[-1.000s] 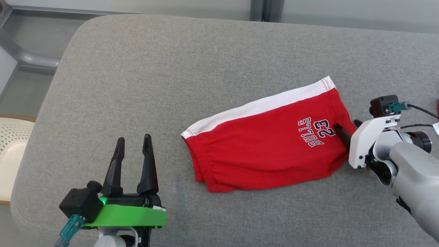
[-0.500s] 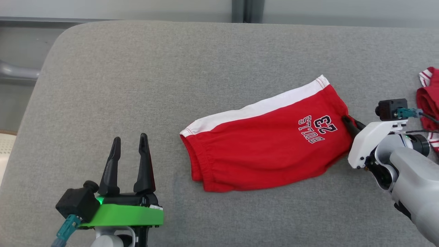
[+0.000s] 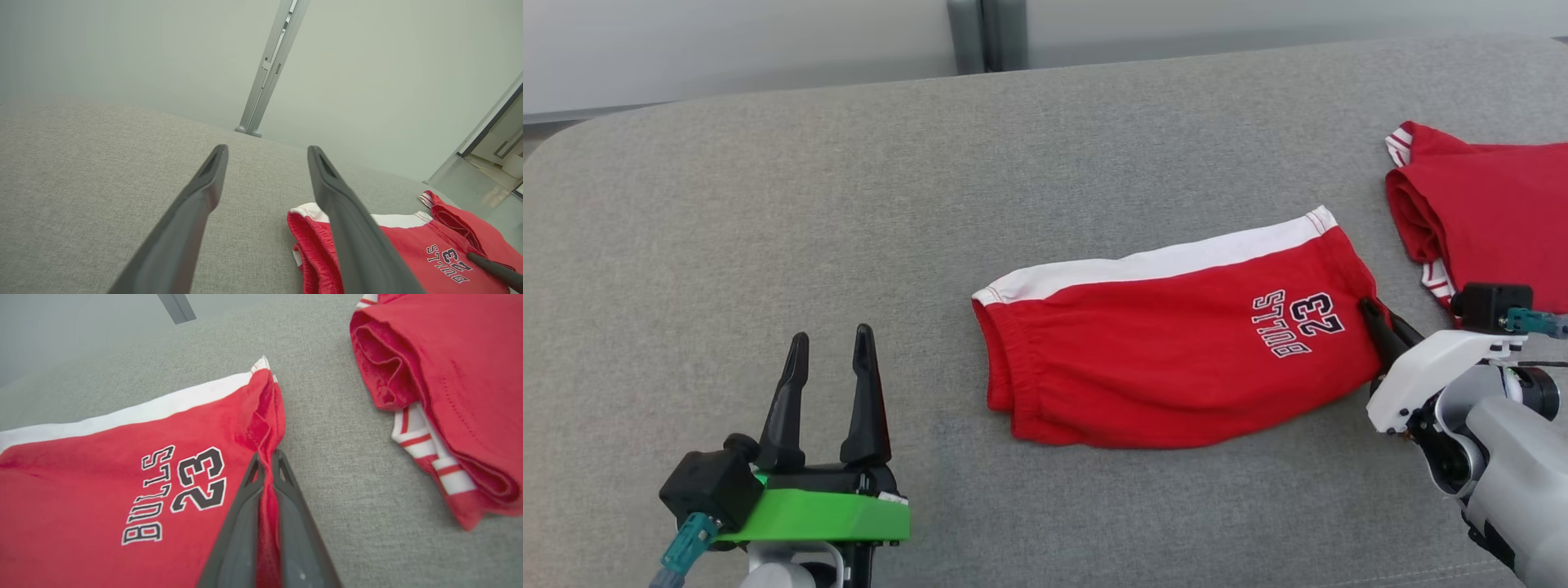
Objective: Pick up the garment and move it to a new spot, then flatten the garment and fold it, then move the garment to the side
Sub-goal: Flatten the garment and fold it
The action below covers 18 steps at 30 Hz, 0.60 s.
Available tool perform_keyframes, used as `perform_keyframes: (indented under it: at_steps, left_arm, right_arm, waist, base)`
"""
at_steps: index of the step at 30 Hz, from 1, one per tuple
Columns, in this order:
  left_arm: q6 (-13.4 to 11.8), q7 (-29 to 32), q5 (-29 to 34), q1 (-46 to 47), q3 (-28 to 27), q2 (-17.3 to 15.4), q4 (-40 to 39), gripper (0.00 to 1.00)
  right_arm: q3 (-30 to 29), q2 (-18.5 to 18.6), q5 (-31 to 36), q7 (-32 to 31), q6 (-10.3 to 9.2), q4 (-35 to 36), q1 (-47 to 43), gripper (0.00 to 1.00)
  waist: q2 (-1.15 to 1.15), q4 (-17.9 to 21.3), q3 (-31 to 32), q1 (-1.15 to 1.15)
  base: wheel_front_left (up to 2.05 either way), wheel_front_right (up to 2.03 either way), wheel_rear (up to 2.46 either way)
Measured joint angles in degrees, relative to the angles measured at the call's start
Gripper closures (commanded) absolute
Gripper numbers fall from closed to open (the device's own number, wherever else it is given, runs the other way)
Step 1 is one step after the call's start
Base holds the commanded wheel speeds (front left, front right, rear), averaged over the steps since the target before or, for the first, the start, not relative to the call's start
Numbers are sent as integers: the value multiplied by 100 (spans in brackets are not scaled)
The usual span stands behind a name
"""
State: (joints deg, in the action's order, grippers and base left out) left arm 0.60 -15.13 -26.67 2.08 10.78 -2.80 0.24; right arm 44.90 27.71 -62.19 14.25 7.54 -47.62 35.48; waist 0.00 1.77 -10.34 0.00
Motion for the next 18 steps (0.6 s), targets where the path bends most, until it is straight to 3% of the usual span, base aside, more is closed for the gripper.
perform_keyframes:
  at_steps: [8, 18]
  left_arm:
    - [23, 1, 58, 3, 2, 0, 65, 0]
    - [34, 0, 42, 6, 49, 0, 154, 0]
  right_arm:
    - [-593, -205, 143, 57, 0, 99, -350, 100]
    - [-1201, -450, 961, 79, -4, 777, -404, 100]
  waist:
    - [0, 273, 57, 0]
    - [0, 13, 186, 0]
  base:
    - [0, 0, 0]
    - [0, 0, 0]
